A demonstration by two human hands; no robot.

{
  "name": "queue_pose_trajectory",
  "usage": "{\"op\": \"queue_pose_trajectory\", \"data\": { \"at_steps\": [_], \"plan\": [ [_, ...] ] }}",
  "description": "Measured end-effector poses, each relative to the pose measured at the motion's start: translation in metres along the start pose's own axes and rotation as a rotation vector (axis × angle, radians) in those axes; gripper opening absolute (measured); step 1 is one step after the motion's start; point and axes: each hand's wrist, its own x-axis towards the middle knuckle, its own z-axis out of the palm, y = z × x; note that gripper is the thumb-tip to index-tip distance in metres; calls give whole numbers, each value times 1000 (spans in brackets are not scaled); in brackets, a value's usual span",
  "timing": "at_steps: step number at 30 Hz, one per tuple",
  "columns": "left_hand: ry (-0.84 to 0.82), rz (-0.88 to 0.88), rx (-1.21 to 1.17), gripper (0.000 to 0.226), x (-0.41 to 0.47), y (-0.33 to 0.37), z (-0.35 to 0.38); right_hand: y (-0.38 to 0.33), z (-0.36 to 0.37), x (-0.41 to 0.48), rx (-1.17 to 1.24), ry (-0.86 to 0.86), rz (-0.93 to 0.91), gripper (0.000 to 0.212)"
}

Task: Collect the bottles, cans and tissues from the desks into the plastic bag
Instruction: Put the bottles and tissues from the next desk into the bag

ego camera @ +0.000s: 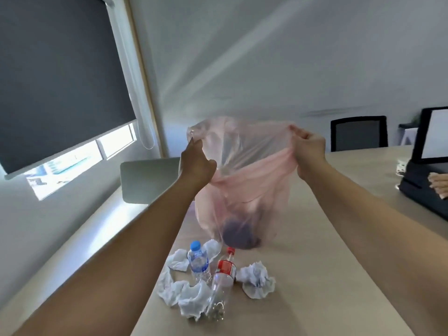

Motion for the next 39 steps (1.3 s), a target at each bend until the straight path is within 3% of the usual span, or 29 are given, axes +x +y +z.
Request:
{"op": "queue_pose_trajectory", "data": {
  "at_steps": [6,13,20,23,27,29,32,35,39],
  "plan": [
    [-296,27,-169,46,1,19,98,40,-62,20,-188,128,60,37],
    [-539,83,-134,61,-23,24,196,98,-123,17,-434,163,131,43],
    [-671,154,-69,67,-53,11,233,130,-156,0,-821,169,204,56],
    [-829,184,-32,67,-64,1,242,140,-162,-8,-1003,108,301,51],
    [-906,193,-26,72,-69,-3,235,139,-158,-13,-1265,3,443,35],
    [-904,181,-106,69,-62,-3,223,133,-146,-13,-1412,21,374,32],
    [-742,161,-177,45,-46,-11,203,126,-117,-11,-1383,-36,150,33],
    [-596,49,-168,33,-39,-30,181,124,-76,-21,-1168,-237,-88,37],
    [-709,-103,19,39,-62,-74,170,152,-20,-62,-980,-580,-129,23]
  ]
}}
